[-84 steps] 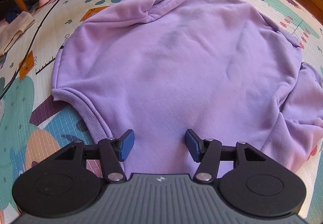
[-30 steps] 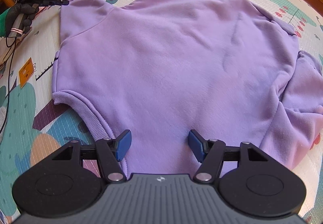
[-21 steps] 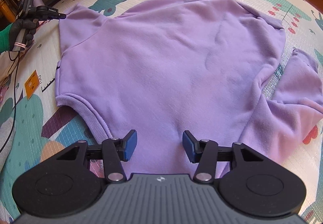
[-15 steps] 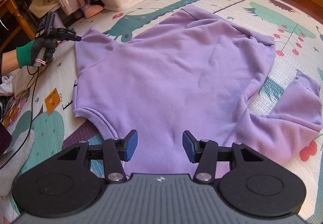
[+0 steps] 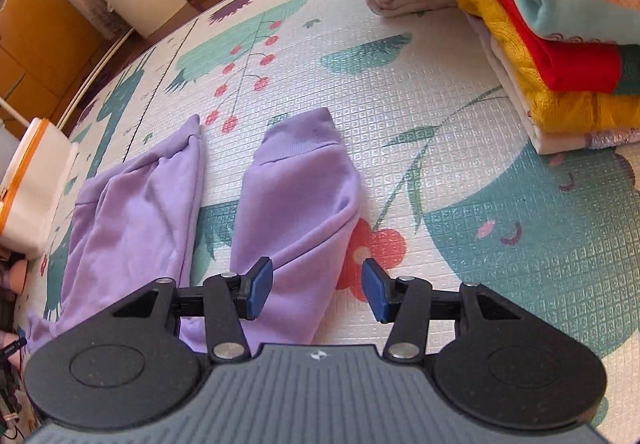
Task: Fold clothes
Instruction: 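Release the sleeve cuff from the left tool onto the mat, then grasp the other sleeve cuff with the right tool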
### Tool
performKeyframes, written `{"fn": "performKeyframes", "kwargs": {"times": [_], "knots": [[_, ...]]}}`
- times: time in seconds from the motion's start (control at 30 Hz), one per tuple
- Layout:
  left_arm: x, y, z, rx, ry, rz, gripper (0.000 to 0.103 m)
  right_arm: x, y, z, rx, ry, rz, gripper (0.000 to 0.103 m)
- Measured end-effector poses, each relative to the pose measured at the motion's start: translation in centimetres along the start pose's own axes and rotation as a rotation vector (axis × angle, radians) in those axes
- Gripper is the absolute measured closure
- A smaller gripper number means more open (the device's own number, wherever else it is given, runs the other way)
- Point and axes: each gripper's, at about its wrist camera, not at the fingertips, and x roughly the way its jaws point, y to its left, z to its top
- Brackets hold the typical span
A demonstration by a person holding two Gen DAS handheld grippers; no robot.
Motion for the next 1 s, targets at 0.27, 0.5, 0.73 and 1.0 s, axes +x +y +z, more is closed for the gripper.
{"fn": "performKeyframes", "kwargs": {"times": [0.27,0.5,0.73,1.0], "knots": [[-5.7,-5.8,-0.1,0.180,-0.119,-0.161,0.047,2.2,-2.1,0.7,0.240,0.006,0.028,0.053],[-8.4,-10.9,-2.6,0.373,-0.178,-0.270,0.047,1.2,0.7,0.4,0.138,-0.040,0.085,0.090],[-8.9,-11.5,-3.1,0.395,-0.178,-0.296,0.047,-0.5,12.4,-0.8,-0.449,-0.150,0.076,0.090],[-9.3,-12.4,-3.4,0.400,-0.167,-0.325,0.047,2.2,21.9,-9.6,-1.061,0.061,0.156,0.079]]}}
